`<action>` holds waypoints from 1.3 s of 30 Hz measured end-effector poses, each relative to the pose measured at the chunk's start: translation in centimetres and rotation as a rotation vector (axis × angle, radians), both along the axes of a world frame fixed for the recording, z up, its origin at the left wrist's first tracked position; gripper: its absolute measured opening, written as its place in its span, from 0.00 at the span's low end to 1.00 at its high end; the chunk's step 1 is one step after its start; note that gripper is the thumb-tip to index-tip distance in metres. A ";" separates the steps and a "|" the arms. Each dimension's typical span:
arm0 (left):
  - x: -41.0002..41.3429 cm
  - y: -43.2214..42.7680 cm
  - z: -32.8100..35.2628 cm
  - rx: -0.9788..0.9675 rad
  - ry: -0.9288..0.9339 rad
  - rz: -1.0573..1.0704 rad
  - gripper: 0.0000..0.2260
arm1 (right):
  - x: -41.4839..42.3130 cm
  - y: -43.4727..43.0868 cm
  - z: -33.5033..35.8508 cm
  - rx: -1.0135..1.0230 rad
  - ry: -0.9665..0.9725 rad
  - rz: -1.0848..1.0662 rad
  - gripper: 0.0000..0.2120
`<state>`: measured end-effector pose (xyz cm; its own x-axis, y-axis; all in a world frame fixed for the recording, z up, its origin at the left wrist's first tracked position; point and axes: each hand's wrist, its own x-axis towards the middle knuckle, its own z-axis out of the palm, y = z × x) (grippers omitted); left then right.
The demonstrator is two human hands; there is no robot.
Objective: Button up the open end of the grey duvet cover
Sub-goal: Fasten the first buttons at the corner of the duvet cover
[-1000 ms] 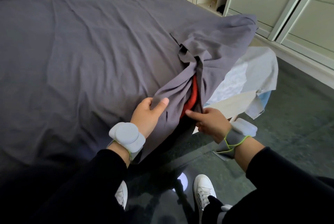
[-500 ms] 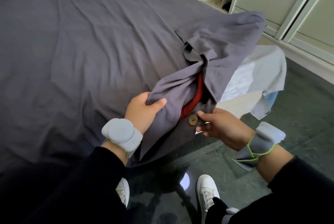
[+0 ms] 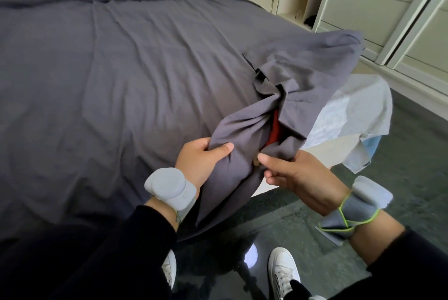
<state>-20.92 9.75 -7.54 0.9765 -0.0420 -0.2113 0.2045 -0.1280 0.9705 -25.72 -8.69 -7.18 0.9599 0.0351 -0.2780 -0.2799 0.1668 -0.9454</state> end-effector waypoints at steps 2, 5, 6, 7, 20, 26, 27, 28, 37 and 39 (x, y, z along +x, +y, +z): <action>0.0 -0.1 0.0 0.003 -0.008 0.007 0.08 | 0.1 0.4 0.0 -0.066 -0.002 -0.042 0.08; 0.2 -0.1 0.0 0.034 -0.046 0.043 0.09 | 0.3 0.9 -0.1 -0.089 0.016 -0.073 0.05; 0.3 0.0 0.0 0.050 -0.075 0.068 0.10 | 0.4 1.0 -0.1 -0.072 0.017 -0.069 0.04; 0.4 0.2 0.0 0.068 -0.109 0.094 0.10 | 0.4 1.1 0.0 -0.055 0.014 -0.059 0.03; -1.0 -0.9 0.7 0.036 -0.133 -0.013 0.17 | 0.6 1.1 0.7 -0.225 -0.167 0.030 0.06; -0.9 -0.8 0.8 -0.025 -0.080 0.004 0.21 | 0.9 1.4 0.1 -0.368 -0.207 -0.041 0.16; -1.0 -0.8 0.8 -0.019 -0.089 0.001 0.21 | 0.9 1.5 0.0 -0.397 -0.216 -0.051 0.18; -1.1 -0.7 0.7 -0.011 -0.094 -0.005 0.22 | 1.0 1.6 0.0 -0.418 -0.224 -0.062 0.20; -0.1 -1.0 0.4 -0.483 0.342 0.019 0.21 | 1.4 1.5 -0.5 -0.436 -0.218 -0.130 0.17; -0.4 -1.1 0.0 -0.546 0.359 0.023 0.14 | 1.5 1.6 -0.5 -0.411 -0.218 -0.121 0.15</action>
<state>-21.30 8.69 -7.54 0.8514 -0.2150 -0.4785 0.5244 0.3721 0.7659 -24.25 -7.13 -7.72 0.9878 -0.1515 -0.0371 -0.0695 -0.2141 -0.9743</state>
